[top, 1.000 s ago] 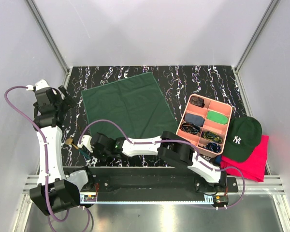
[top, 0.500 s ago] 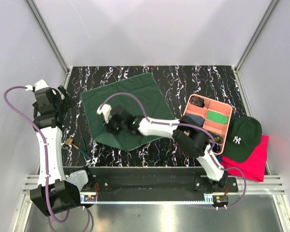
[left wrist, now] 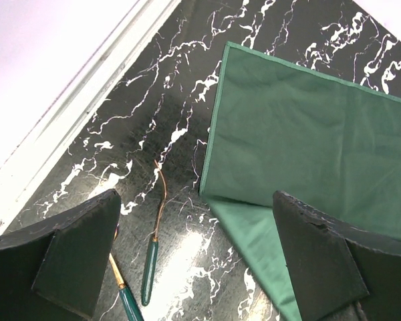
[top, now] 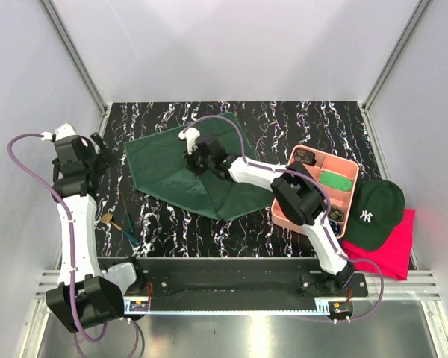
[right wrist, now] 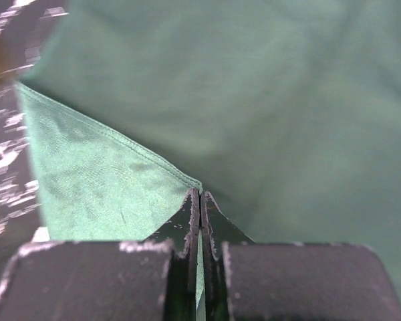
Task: Fold the napkin, place the utensils inside, and roll it up
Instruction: Fold the napkin
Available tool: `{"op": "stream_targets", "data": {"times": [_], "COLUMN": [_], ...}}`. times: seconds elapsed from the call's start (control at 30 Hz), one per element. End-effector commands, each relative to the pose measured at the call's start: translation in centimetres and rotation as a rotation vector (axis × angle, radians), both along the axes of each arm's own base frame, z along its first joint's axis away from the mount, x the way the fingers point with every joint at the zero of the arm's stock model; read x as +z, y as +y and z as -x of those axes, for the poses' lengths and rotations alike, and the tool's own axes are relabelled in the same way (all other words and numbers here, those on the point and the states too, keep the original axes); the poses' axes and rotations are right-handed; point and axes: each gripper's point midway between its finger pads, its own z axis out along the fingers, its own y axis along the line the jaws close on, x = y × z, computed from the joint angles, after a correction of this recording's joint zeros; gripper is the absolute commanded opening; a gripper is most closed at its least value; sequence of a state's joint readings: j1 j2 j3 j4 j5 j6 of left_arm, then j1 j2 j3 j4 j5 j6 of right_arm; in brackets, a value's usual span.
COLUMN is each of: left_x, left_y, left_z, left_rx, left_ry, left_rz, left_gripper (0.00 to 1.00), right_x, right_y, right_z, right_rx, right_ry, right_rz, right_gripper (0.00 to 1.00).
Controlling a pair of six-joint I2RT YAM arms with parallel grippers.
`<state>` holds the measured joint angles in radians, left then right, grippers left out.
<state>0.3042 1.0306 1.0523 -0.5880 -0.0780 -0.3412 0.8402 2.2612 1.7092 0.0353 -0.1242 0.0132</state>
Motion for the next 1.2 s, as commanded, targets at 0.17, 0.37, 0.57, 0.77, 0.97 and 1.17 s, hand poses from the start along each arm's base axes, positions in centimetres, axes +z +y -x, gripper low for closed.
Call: {"op": "stream_targets", "data": {"times": [0.17, 0.37, 0.57, 0.77, 0.97, 1.17], "left_x": [-0.1, -0.7, -1.1, -1.4, -1.5, -1.8], "left_y": [-0.2, -0.1, -0.1, -0.3, -0.4, -0.5], "left_z": [-1.2, -1.5, -1.6, -1.8, -1.9, -2.1], "left_rx": [-0.018, -0.023, -0.026, -0.038, -0.042, -0.05], "left_ry": [-0.031, -0.014, -0.004, 0.005, 0.008, 0.014], "left_rz": [0.023, 0.03, 0.034, 0.043, 0.049, 0.055], "left_gripper": [0.99, 0.99, 0.99, 0.99, 0.99, 0.99], "right_x": [1.6, 1.8, 1.2, 1.4, 2.0, 3.0], "right_y": [-4.8, -7.0, -8.6, -9.9, -11.2, -12.7], "right_z": [-9.9, -14.9, -18.9, -21.3, -22.9, -24.4], "right_rx": [-0.185, -0.241, -0.292, -0.322, -0.363, -0.401], "right_ry": [-0.079, -0.126, -0.133, -0.139, -0.172, -0.195], "right_rz": [-0.036, -0.025, 0.007, 0.015, 0.017, -0.001], "right_gripper": [0.0, 0.0, 0.0, 0.0, 0.0, 0.0]}}
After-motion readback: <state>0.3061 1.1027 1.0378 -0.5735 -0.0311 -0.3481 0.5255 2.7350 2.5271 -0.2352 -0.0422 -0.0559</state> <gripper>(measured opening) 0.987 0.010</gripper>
